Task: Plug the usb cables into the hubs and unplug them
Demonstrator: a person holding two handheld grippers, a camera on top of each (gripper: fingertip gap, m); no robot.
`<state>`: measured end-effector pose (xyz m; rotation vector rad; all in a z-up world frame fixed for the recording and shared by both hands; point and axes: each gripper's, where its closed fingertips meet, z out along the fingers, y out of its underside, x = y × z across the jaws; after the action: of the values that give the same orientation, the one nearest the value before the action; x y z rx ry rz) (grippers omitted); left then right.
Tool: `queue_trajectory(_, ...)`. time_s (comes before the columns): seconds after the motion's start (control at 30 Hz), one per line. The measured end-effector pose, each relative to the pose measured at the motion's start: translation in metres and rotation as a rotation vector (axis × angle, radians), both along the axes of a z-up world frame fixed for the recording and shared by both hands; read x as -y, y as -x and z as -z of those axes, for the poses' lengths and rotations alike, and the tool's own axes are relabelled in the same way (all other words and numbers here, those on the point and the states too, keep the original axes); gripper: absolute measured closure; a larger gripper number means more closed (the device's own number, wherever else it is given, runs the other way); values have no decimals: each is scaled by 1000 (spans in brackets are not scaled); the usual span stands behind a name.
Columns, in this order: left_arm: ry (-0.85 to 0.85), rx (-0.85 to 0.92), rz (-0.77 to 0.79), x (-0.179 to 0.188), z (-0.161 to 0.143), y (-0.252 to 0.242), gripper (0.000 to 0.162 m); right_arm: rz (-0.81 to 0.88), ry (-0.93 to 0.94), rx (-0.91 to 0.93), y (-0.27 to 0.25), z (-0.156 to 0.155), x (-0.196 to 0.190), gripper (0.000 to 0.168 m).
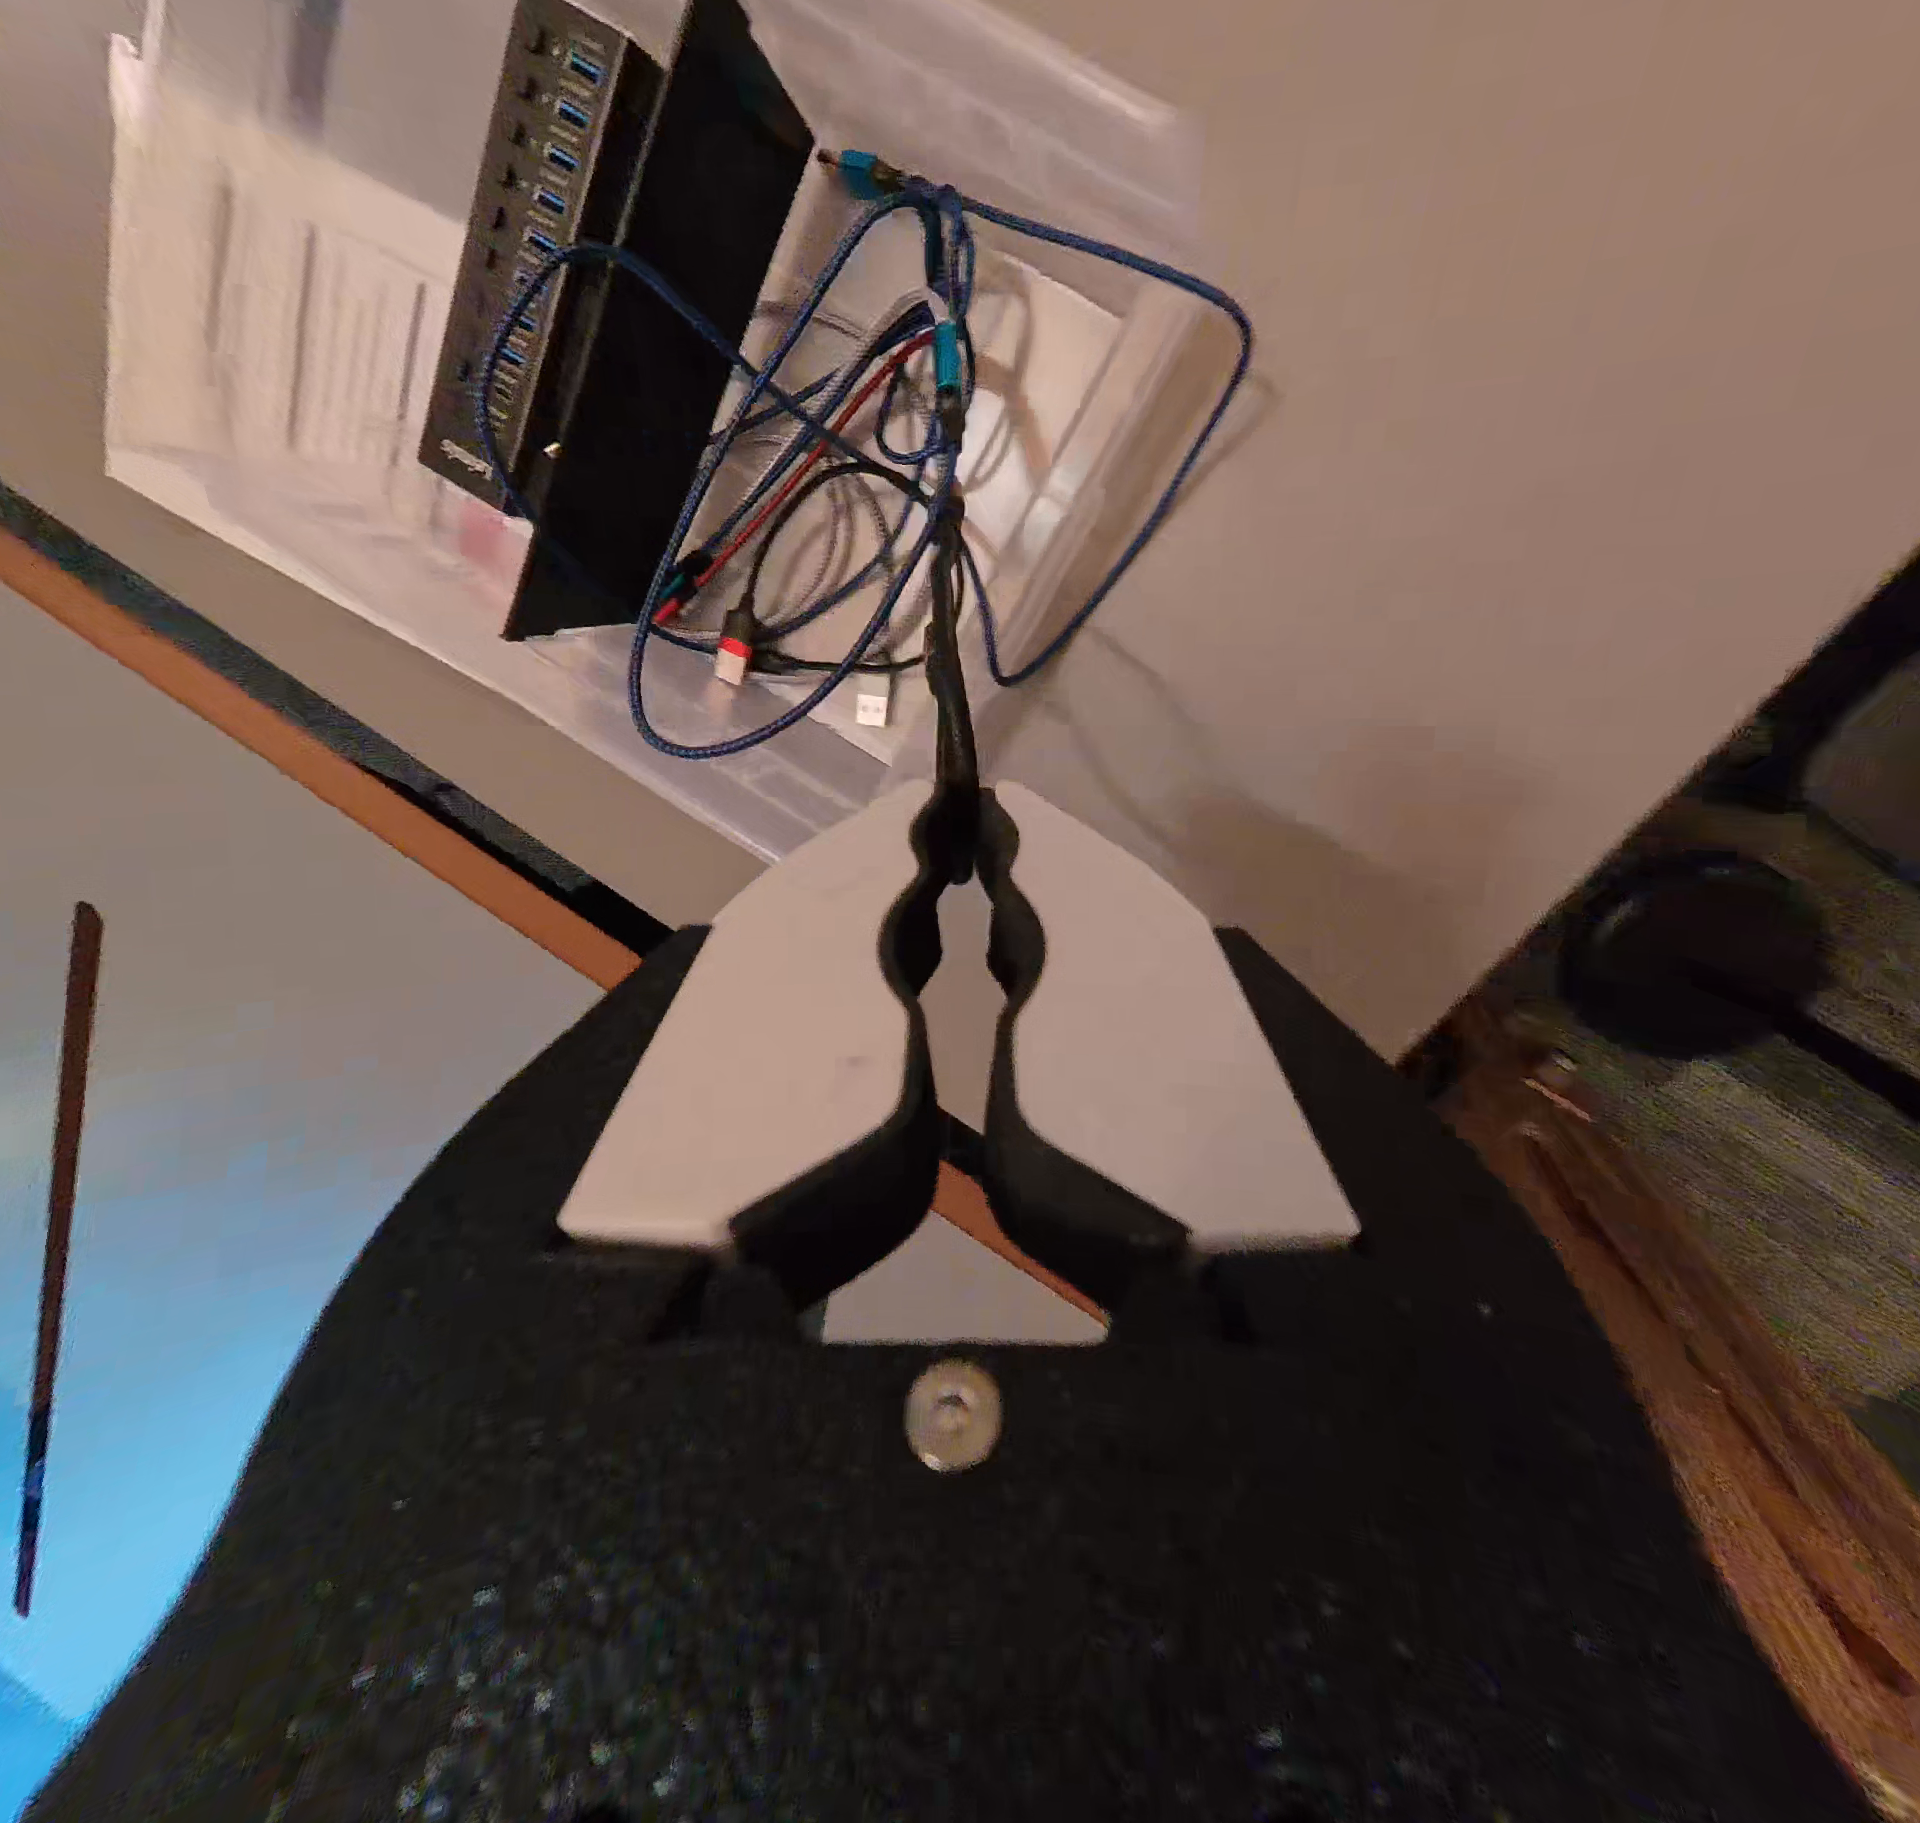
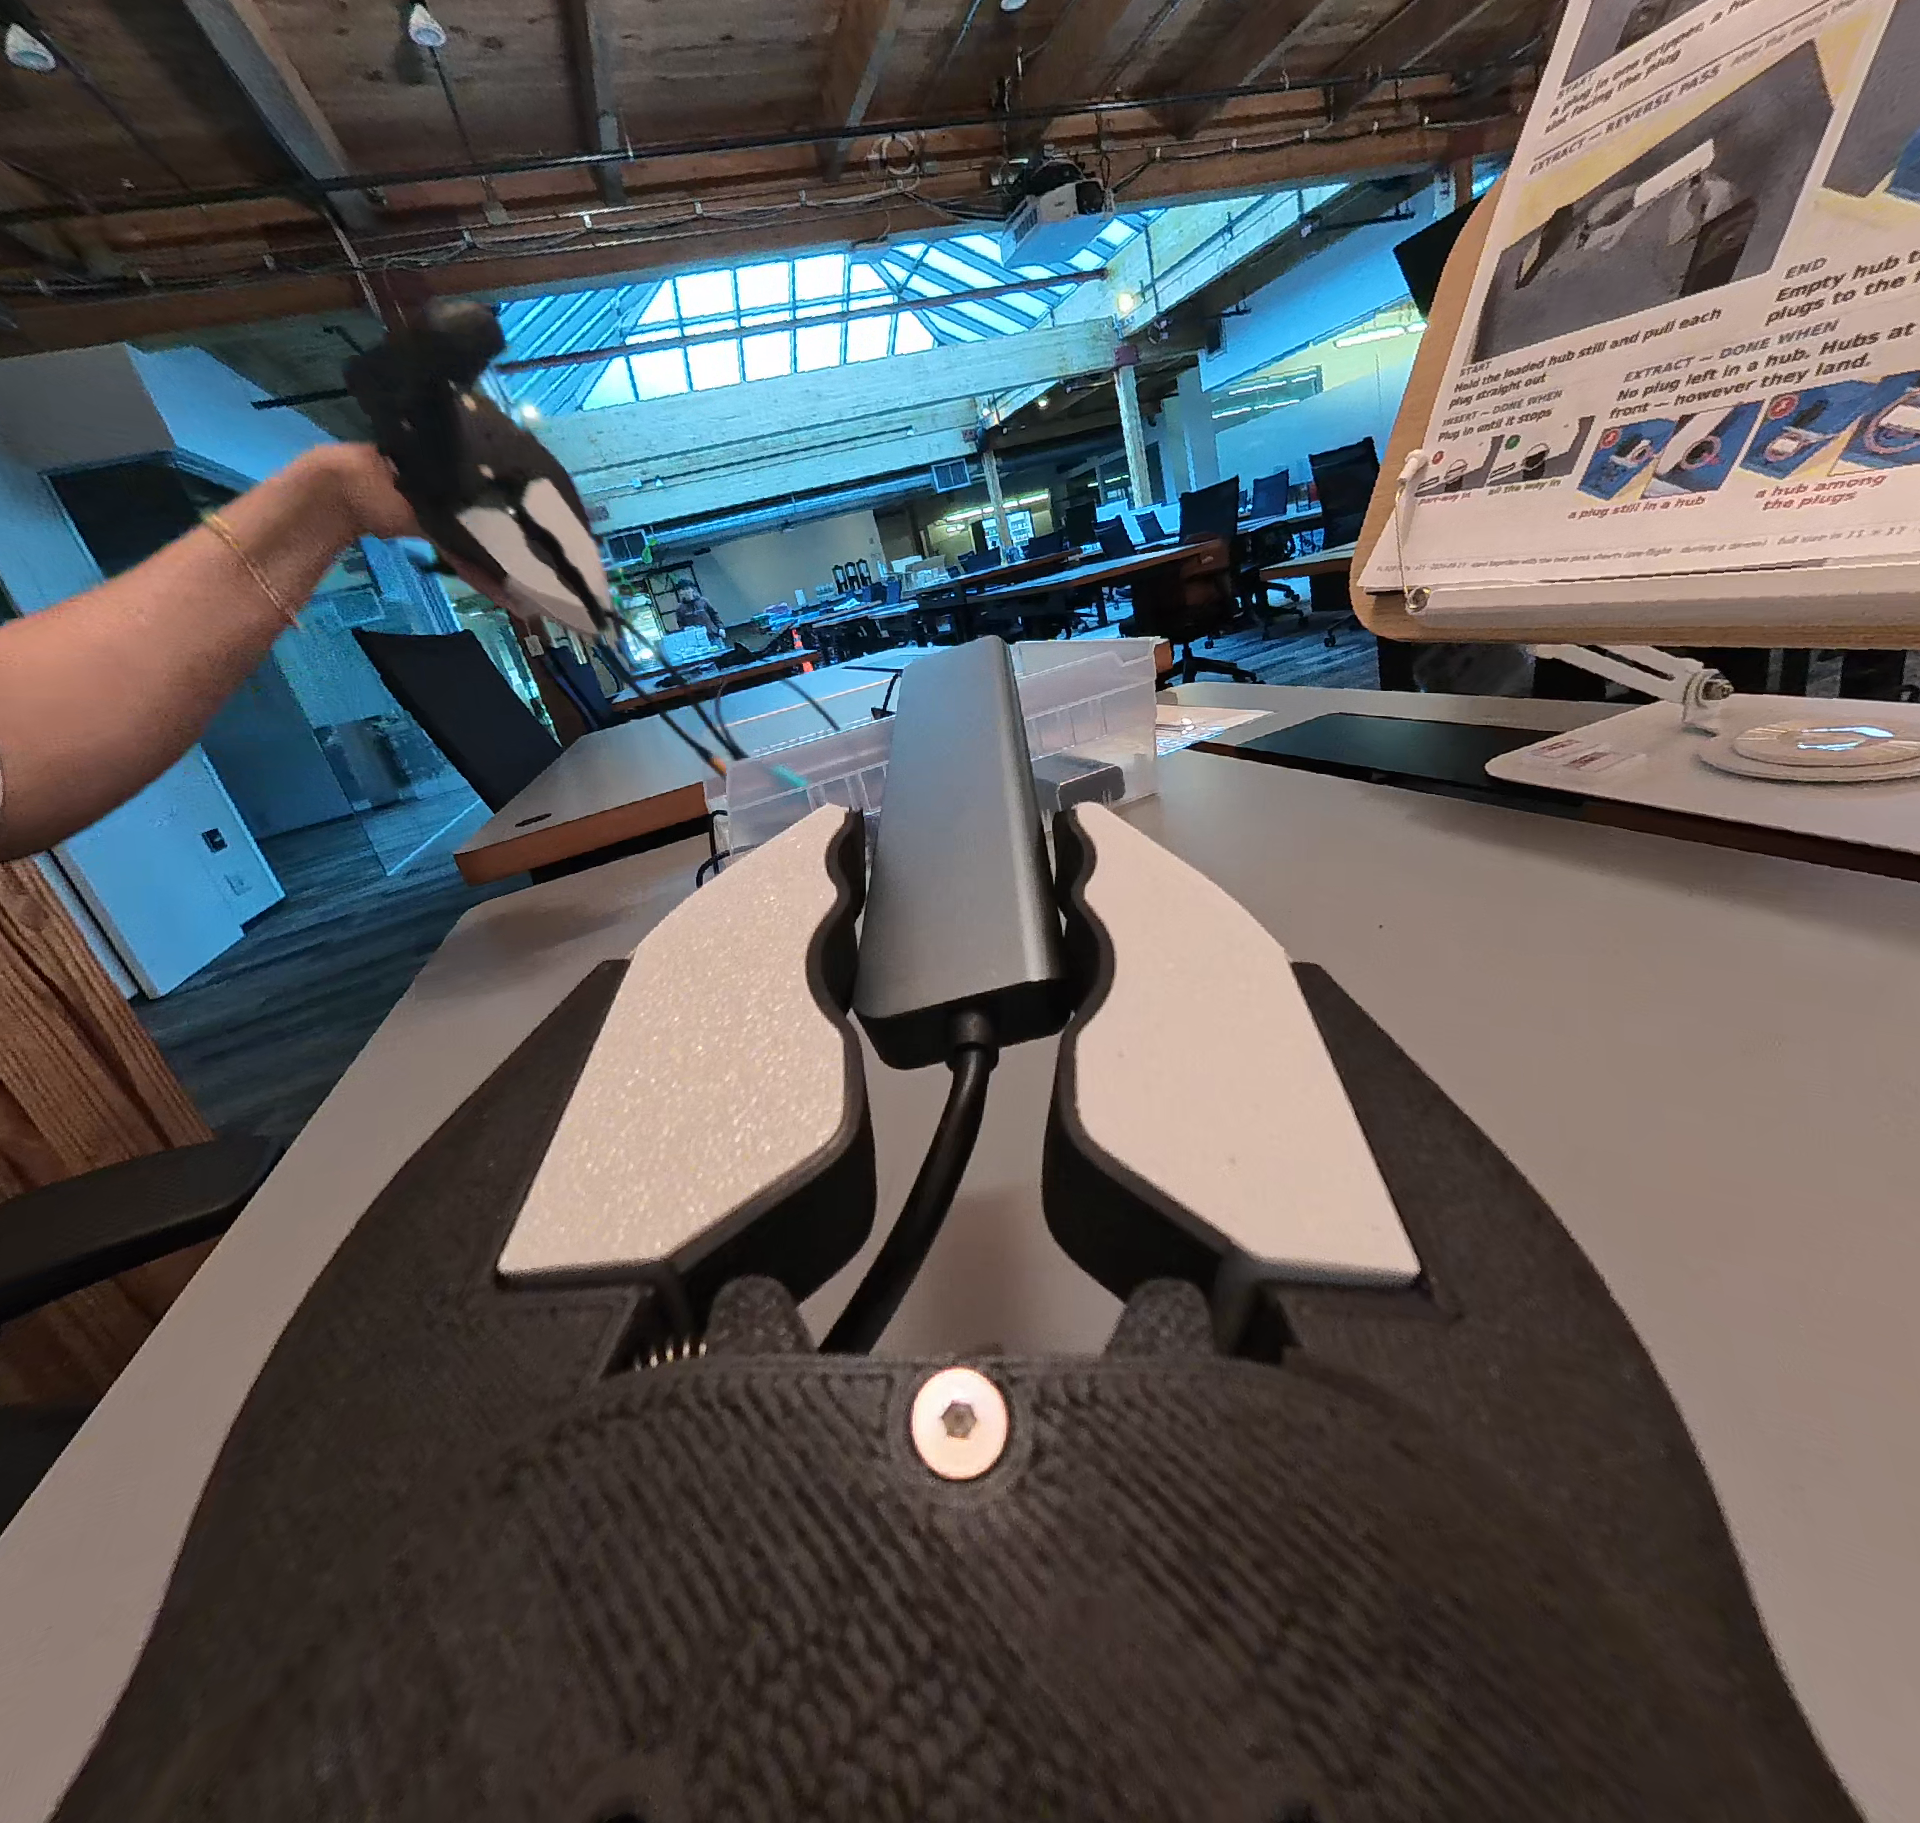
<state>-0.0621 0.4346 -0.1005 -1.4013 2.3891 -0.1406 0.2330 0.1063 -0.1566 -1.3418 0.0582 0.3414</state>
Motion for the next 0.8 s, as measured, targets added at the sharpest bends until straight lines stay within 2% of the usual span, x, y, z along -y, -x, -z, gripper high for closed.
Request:
queue_trajectory(0.1, 28, -6, 5, 26, -42, 9, 159, -1, 3, 3, 0, 0, 0, 133)
queue_trajectory(0.2, 58, 118, 129, 73, -79, -7, 159, -4, 8, 4, 1, 1, -1, 133)
queue_trajectory(0.27, 54, 224, 217, 103, -88, -31, 159, -4, 9, 4, 1, 1, -1, 133)
queue_trajectory(0.37, -31, 356, 262, 136, -77, -74, 159, 1, 1, -2, 0, 0, 0, 133)
queue_trajectory(0.47, -47, 362, 461, 186, -26, -93, 159, 18, -24, -24, -5, -2, 4, 133)
queue_trajectory(0.63, 24, 232, 638, 241, 105, -90, 159, 66, 2, 29, -14, 0, 11, 133)
queue_trajectory(0.7, 23, 189, 609, 239, 138, -82, 158, 64, -7, 21, -15, -1, 12, 133)
queue_trajectory(0.8, 61, 111, 488, 221, 159, -64, 154, 58, -3, 18, -14, 0, 11, 133)
